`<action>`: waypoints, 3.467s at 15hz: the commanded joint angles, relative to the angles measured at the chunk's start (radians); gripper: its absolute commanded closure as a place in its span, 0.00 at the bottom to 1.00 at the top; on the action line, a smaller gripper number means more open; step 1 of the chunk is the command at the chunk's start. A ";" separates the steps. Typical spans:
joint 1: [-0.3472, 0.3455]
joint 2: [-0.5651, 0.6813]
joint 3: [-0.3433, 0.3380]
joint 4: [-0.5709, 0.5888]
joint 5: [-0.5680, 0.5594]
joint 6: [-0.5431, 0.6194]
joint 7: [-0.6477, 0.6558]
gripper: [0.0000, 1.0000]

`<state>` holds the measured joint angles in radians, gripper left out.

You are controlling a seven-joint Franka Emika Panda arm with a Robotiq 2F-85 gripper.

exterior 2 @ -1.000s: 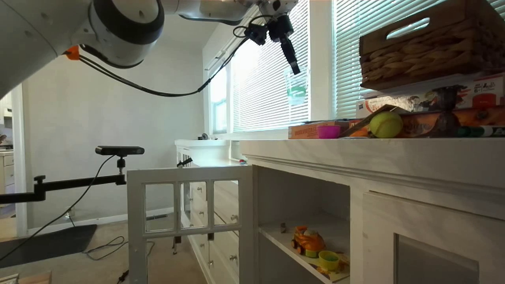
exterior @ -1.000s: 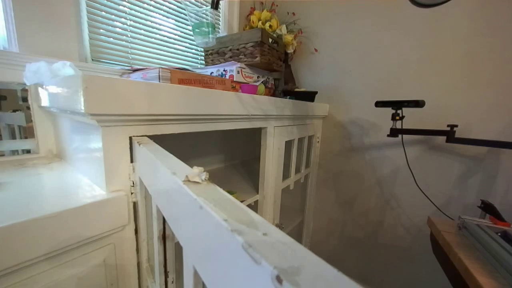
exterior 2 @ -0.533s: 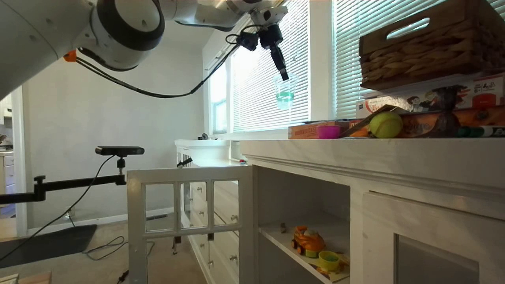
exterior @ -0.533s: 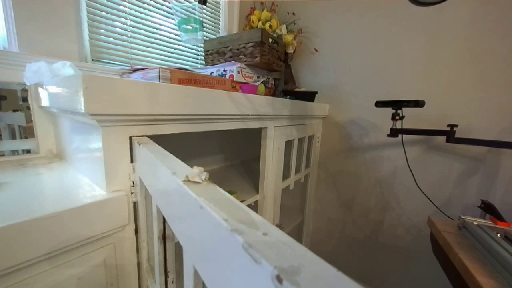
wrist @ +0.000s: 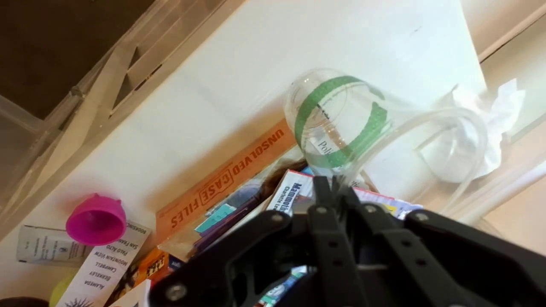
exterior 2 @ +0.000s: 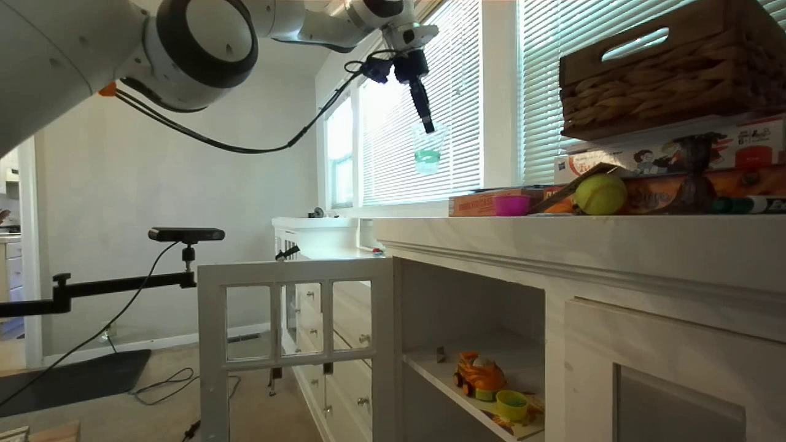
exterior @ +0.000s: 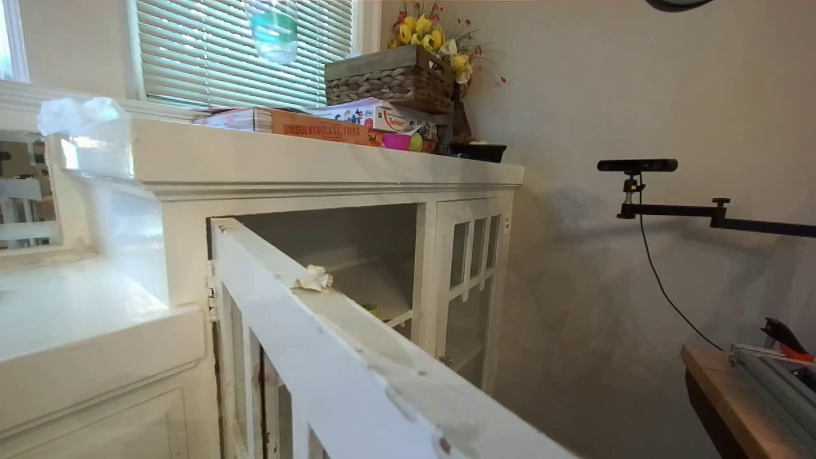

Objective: Pour the contents in the clear cup into the basket.

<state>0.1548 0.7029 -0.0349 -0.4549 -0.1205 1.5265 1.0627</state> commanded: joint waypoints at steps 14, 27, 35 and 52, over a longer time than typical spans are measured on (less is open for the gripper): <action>0.038 0.116 0.001 0.025 0.020 0.075 -0.135 0.98; 0.045 0.161 -0.015 0.030 0.007 0.075 -0.170 0.98; 0.043 0.165 -0.018 0.032 0.009 0.075 -0.194 0.98; 0.040 0.157 -0.022 0.018 0.012 0.061 -0.192 0.94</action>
<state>0.1917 0.8505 -0.0439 -0.4542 -0.1194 1.5955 0.8749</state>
